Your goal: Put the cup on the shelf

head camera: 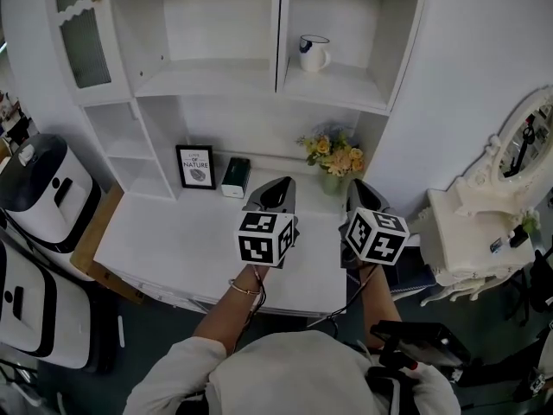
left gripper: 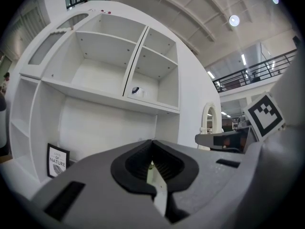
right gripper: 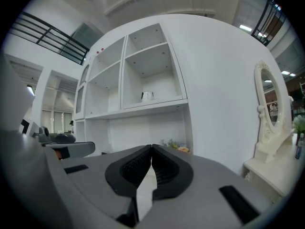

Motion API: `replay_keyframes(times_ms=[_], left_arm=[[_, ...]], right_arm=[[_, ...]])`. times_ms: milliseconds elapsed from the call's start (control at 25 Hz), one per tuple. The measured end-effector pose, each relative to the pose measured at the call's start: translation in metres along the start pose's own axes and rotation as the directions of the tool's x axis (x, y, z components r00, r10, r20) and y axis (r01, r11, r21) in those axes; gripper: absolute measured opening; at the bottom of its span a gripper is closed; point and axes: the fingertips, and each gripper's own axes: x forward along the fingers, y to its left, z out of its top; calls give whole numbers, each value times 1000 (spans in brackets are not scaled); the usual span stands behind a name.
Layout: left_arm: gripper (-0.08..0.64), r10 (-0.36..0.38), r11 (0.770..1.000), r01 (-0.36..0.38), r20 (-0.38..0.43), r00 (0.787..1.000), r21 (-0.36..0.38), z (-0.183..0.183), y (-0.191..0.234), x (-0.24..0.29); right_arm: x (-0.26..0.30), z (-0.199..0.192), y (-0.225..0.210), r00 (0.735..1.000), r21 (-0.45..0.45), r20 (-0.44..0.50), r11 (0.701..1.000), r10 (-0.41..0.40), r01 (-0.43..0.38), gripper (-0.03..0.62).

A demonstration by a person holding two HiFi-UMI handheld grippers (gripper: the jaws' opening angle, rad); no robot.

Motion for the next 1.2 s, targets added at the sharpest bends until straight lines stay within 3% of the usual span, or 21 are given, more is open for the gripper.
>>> replay_keyframes(times_ms=[360,600,1040,1200], left_arm=[[8,40,998,-41,-25,999,-46,-25,-37,9],[8,69,997,-70,-33,997,-38,-32,-52,9],[8,85,996,-86,-43,995,-14,-33,-45,5],[8,87,996,-89,-44,995,-25,-34,-36,4]], right_arm=[[-22,-13,-42,1000,11,7,1000,13,-13,25],[-25,-24,-49,998,26,-16,998,58,-57,25],[-31,-39,-46,999,82,-15,995,52,-51,25],[-31,-39,-44,999,56,-28,998,44,-42,23]])
